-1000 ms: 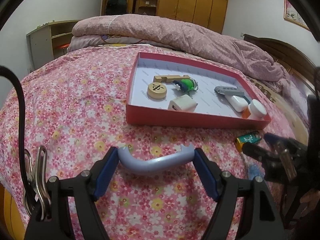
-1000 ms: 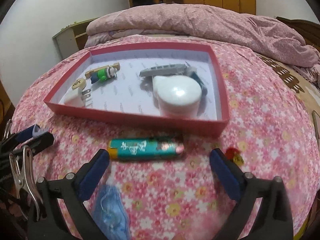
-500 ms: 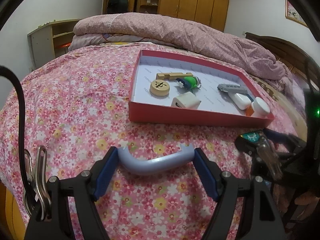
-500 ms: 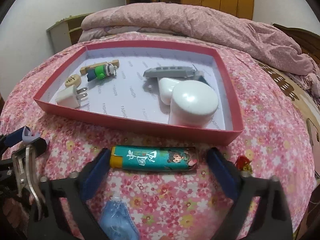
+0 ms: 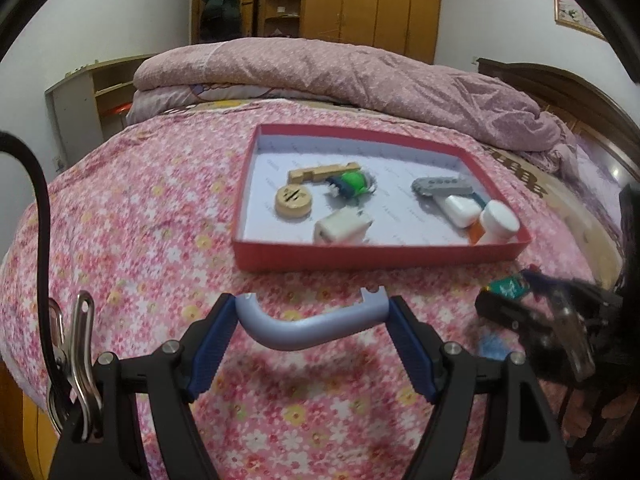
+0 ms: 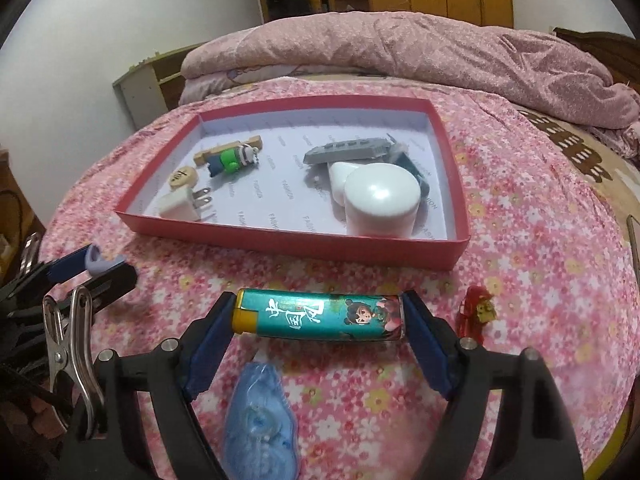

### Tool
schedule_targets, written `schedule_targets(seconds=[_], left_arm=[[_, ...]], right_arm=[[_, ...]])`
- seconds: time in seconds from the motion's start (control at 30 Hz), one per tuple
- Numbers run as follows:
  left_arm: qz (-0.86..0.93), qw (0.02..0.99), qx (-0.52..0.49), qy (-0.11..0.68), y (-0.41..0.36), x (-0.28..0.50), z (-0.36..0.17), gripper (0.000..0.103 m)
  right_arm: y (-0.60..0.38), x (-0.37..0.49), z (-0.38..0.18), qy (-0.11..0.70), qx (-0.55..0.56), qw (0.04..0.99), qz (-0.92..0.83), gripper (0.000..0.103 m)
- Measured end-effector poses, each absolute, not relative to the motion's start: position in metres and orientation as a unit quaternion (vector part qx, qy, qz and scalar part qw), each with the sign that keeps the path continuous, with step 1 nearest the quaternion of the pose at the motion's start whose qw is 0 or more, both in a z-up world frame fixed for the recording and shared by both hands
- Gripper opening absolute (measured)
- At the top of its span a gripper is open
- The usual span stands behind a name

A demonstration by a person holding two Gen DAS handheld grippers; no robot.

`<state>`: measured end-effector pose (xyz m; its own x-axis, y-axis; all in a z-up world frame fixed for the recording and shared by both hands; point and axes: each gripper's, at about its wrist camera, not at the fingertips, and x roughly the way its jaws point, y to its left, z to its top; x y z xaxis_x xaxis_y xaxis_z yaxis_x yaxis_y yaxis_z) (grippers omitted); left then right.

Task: Organize rigid objects
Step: 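Carry the handle and lighter into the red box and open both tools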

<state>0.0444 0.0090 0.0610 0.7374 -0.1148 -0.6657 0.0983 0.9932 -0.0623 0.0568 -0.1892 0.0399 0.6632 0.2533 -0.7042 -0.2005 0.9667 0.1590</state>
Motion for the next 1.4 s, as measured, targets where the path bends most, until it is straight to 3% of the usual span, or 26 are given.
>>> schedule_targets(seconds=[0.77,1.4], left_arm=[[-0.114,0.921,-0.021,0.371,-0.006,0.129,0.11,0.079],[-0.089,0.911,-0.035,0.402,-0.016,0.22,0.091,0.079]], right_arm=[[-0.201,0.103,0.095,0.378,0.043,0.915,0.136,0.083],[-0.2,0.185,0.094,0.394,0.032,0.909,0.129,0.083]])
